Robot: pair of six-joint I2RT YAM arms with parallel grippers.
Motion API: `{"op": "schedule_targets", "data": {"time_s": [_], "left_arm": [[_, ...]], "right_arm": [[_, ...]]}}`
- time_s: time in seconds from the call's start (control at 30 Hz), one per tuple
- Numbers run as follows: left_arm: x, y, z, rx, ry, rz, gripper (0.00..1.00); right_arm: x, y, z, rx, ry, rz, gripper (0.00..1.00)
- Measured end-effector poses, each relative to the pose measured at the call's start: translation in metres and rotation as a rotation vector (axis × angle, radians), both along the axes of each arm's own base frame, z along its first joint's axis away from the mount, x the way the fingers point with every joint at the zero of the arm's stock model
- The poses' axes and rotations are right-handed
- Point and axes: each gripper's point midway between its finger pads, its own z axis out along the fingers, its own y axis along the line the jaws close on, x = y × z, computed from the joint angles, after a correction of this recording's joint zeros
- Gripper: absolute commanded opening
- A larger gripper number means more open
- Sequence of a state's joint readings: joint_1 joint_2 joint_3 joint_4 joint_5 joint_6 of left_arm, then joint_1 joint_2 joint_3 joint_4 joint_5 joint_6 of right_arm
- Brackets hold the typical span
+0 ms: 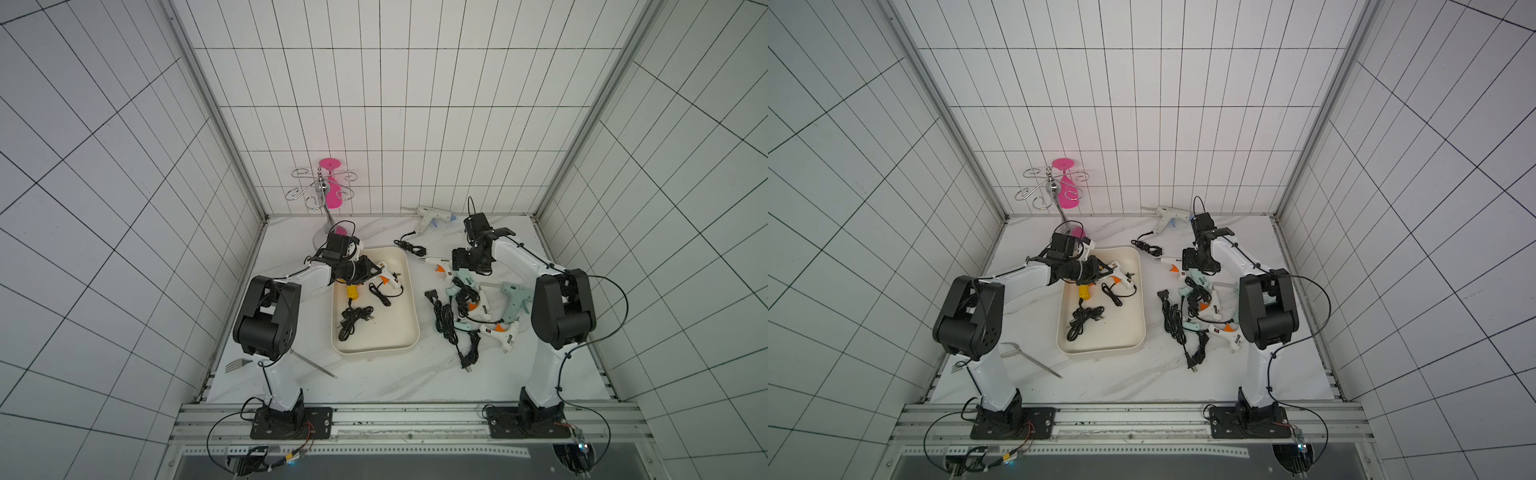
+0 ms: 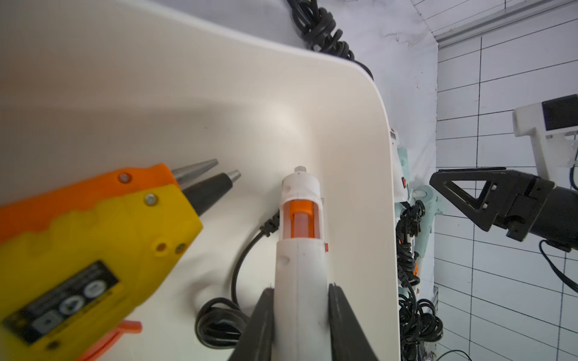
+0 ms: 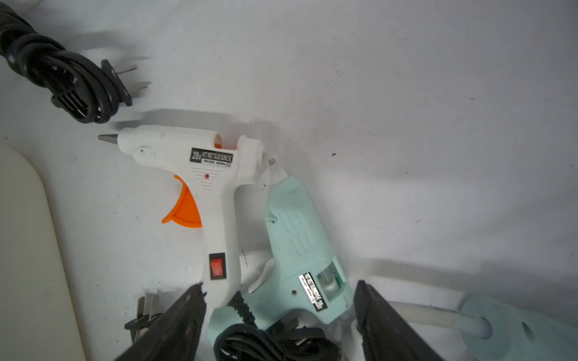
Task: Put the hot melt glue gun into the storage box
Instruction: Place the hot melt adhesive gun in the storage box.
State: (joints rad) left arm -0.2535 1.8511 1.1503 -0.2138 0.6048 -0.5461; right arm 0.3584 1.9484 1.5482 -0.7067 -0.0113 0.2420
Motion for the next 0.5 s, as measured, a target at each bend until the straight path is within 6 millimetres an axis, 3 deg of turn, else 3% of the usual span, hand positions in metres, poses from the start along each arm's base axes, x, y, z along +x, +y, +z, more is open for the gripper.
{"op": "schedule_targets", "data": {"time_s": [0.17, 0.37, 0.5], "left_arm": [[0.01, 0.008, -0.02, 0.092, 0.001, 0.047, 0.72], [0.007, 0.014, -0.015, 0.21, -0.03, 0.07, 0.77], [0.009, 0.025, 0.013, 0.273, -0.085, 0.088, 0.78]], "right_arm": [[0.008, 0.023, -0.001, -0.002, -0.015, 0.052, 0.76], [-0.001, 0.027, -0.023, -0.048, 0.043, 0.071, 0.75], [-0.004, 0.026, -0.027, -0.055, 0.061, 0.072, 0.71]]}}
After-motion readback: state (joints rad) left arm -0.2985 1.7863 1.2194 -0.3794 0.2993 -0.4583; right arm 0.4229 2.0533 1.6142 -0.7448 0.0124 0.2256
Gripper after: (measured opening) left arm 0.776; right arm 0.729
